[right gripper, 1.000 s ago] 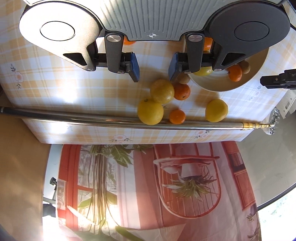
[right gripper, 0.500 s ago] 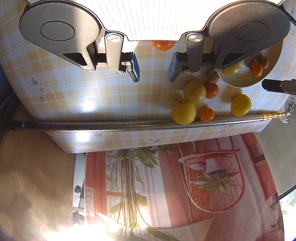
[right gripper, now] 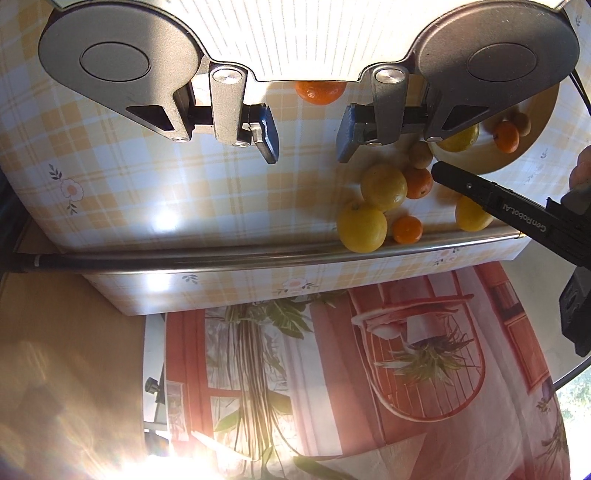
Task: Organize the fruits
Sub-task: 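Grasp a second brown kiwi with the left tool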
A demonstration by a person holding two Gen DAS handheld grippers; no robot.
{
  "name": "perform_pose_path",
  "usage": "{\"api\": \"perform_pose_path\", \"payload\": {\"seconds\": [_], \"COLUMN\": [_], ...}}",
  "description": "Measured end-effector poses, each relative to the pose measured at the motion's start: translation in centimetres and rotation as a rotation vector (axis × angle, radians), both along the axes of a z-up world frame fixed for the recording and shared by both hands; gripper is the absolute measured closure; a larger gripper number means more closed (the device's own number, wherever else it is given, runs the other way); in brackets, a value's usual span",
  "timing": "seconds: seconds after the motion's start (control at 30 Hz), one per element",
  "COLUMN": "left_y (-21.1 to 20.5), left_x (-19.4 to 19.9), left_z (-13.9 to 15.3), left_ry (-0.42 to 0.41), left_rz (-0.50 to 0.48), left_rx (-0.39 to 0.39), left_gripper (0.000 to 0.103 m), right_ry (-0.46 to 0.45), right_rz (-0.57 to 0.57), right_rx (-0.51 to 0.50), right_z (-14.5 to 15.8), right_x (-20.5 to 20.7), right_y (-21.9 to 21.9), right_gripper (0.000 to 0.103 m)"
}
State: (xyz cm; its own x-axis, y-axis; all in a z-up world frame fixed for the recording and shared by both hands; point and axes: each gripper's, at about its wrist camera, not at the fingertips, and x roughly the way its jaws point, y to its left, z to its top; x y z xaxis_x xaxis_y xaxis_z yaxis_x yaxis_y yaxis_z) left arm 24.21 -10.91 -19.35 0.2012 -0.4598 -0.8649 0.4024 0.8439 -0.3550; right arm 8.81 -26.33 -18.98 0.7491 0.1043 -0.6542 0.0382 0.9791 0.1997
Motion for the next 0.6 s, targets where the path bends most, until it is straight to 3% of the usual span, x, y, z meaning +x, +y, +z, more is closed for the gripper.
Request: {"api": "perform_pose_path", "payload": {"seconds": [0.4, 0.6], "left_y": [-2.6, -3.1], "left_x": [1.3, 2.2], "left_z": [-1.2, -2.3], "left_ry": [0.006, 0.032], "left_rz": [-0.052, -0.074], "left_rx": [0.102, 0.115], "left_gripper": [0.076, 0.076], "right_ry": [0.009, 0.013], "right_rz": [-0.005, -0.008], "right_rx": [0.016, 0.021], "right_z": [-0.6, -0.7], "right_x": [0.2, 0.2], "right_y": [-0.3, -0.5], "right_gripper": [0.070, 0.070]}}
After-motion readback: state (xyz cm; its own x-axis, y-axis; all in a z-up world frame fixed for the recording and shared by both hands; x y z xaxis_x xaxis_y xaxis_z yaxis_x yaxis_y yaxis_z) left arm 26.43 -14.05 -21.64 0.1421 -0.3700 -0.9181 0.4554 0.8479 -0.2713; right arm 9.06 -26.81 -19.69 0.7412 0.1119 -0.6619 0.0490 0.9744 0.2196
